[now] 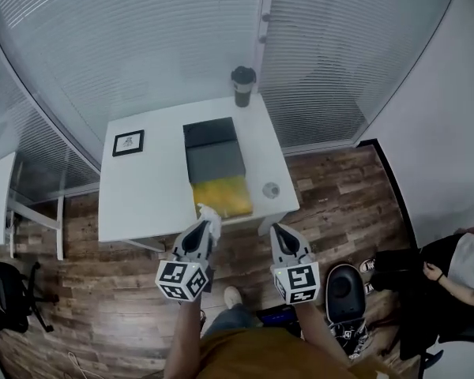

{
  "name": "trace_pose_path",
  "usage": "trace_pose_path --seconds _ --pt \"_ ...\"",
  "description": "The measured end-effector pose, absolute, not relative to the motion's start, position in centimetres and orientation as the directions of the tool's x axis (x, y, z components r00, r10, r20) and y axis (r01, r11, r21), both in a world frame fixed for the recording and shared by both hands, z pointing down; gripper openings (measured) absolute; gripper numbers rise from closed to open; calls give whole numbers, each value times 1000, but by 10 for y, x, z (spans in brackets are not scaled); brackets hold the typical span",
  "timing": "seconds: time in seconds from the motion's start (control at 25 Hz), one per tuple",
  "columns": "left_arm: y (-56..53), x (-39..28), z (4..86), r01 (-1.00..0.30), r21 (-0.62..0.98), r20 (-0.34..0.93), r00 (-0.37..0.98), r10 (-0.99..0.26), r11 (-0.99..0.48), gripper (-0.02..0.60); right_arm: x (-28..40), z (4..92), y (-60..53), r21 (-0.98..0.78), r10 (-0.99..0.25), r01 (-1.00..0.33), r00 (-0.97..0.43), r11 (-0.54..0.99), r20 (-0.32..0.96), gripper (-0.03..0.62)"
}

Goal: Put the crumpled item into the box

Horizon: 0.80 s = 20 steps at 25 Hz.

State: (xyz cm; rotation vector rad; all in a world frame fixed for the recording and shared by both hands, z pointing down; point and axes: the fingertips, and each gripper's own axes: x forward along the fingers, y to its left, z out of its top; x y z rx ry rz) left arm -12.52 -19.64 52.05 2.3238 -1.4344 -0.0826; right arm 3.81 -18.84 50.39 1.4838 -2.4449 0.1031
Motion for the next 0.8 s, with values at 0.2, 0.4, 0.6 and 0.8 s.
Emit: trace_pose_path --seconds 0.2,0.4,0.6,0.8 --pt "-214 -123 519 -836 365 161 490 -857 -409 28 40 503 -202 76 -865 -887 -422 456 271 12" --pt "-224 -126 517 -839 355 163 491 -856 -413 29 36 500 -213 73 -865 -884 -430 461 259 12" --pt "-237 -128 519 -846 344 173 485 -858 -409 28 30 507 -228 60 -856 -877 -447 476 261 12" --pt "-253 -126 525 -848 337 183 486 -855 -410 29 30 514 -246 53 -852 -876 -450 480 267 12"
